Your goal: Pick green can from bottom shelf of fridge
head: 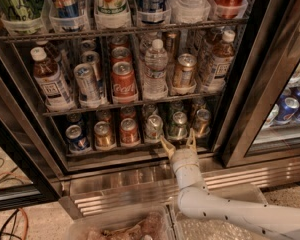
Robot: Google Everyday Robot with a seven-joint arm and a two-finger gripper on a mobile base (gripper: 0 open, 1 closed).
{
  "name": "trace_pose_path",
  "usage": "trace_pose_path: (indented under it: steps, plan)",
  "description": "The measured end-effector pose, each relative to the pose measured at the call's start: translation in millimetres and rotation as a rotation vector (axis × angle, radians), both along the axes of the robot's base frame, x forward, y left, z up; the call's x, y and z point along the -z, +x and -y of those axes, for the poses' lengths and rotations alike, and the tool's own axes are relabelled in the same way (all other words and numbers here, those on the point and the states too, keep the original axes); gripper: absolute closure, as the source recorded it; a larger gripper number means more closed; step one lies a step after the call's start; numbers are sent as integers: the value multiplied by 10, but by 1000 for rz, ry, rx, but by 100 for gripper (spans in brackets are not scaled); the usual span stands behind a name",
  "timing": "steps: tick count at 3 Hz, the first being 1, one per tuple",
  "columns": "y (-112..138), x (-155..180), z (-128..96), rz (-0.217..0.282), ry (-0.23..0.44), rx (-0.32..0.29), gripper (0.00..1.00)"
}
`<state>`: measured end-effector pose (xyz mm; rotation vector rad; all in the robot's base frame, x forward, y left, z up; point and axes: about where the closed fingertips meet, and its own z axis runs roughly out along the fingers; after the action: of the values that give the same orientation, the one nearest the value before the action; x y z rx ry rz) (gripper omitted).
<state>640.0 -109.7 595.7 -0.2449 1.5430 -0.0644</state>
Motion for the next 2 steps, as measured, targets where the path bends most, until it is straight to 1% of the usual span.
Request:
trace_pose_path:
  steps: [1,2]
  plan:
    - [64,-22,5,10,-4,-1,30]
    - [240,-47,-27,27,-7,-14,35]
